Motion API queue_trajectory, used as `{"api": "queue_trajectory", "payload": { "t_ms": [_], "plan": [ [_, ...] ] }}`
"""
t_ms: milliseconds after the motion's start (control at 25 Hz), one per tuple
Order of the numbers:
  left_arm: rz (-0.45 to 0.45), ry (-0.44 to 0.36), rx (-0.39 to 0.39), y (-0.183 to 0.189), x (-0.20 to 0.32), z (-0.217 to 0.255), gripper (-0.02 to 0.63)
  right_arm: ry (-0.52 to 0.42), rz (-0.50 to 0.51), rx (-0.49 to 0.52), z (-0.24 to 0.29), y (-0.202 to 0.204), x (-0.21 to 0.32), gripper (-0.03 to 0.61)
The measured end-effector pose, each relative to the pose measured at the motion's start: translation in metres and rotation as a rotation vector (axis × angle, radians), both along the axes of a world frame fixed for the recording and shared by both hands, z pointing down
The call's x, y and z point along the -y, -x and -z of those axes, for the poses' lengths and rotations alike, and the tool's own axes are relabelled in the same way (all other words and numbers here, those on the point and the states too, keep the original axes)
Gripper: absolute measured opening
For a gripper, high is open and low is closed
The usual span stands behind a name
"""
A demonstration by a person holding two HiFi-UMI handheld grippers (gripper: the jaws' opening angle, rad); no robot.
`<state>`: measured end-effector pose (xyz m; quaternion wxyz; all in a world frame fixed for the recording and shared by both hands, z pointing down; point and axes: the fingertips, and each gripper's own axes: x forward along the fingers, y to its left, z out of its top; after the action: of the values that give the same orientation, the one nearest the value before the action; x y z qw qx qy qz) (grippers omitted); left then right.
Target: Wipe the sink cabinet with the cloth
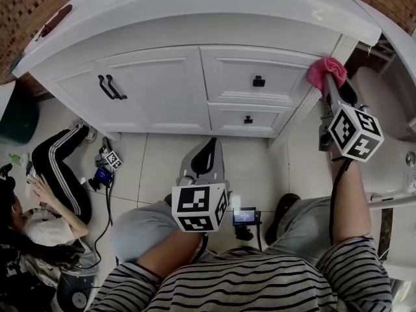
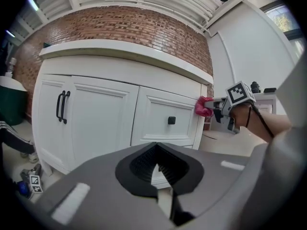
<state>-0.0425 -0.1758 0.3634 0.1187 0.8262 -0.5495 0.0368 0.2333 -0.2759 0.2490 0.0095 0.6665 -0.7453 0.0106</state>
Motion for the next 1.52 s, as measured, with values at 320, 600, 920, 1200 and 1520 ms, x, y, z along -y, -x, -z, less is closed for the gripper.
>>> {"api": "queue_trajectory", "payload": {
  "t_ms": [320,600,920,1200,1520],
  "plan": [
    [-0.003,-0.016,-0.004,-0.001,-0.001,0.004,0.000,-0.041,0.343,0.027,-0.005,0.143,0.000,0.094],
    [0.007,-0.012,-0.018,0.006,-0.005,0.005,0.000,-0.006,0.551,-0.237,-0.042,0.278,0.027,0.094],
    [-0.019,-0.011,-0.011,0.002,-0.005,0.002,0.000,0.045,0.385,-0.158,-0.040,0.181,0.027,0.098],
    [-0.025,-0.007,0.024,-0.004,-0.005,-0.005,0.000,0.064,0.174,-0.055,-0.042,0.070,0.016,0.094],
    [-0.012,-0.021,0.011,0.000,-0.005,0.004,0.000,0.091,0.049,0.038,-0.059,0.036,-0.012,0.092]
  ]
}}
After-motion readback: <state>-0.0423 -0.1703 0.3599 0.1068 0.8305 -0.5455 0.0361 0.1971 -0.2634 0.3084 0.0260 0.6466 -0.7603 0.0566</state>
